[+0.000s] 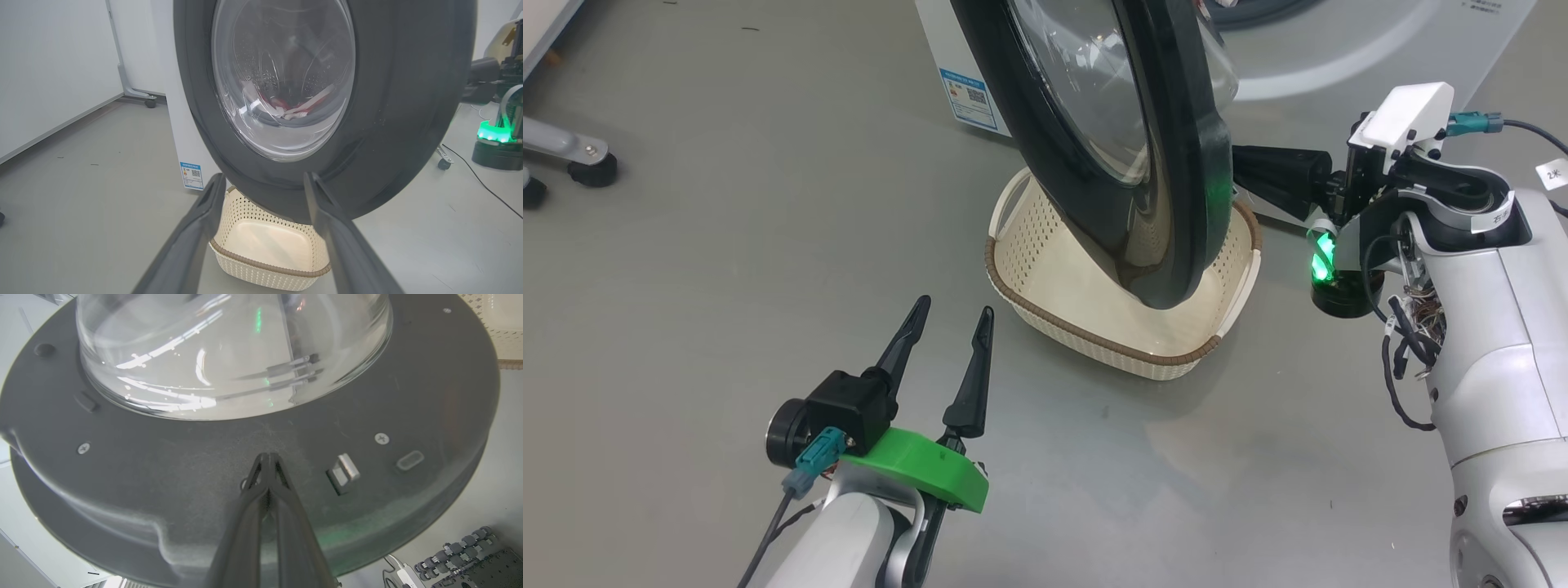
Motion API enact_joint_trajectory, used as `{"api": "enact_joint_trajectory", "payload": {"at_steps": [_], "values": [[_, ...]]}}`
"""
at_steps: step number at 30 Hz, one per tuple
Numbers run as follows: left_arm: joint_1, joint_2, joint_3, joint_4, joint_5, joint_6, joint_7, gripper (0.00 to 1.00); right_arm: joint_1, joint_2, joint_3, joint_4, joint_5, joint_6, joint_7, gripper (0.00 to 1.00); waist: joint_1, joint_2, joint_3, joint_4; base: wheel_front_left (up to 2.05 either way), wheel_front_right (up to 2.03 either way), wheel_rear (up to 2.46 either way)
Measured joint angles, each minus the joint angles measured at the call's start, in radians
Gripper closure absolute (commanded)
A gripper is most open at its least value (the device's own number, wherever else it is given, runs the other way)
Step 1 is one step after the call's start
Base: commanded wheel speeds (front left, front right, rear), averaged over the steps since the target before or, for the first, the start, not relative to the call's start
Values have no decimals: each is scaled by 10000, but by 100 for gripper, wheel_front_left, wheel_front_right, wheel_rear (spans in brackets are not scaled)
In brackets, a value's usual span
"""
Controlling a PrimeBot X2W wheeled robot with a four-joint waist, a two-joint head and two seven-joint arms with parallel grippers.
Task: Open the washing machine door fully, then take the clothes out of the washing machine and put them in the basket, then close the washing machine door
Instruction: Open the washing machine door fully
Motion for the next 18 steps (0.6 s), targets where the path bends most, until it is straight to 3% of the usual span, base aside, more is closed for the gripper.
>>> {"api": "enact_joint_trajectory", "payload": {"at_steps": [7, 18], "values": [[61, 0, -36, 2, 61, 0, 0, 0, 222, 15, 345, -161, 217, 0, 144, 100, 0, 0, -98, 87, 0, 0, 0], [175, 2, -96, 38, 61, 0, 0, 0, 634, 23, 1360, -508, 1503, 0, 316, 100, 0, 0, -267, 222, 0, 0, 0]]}}
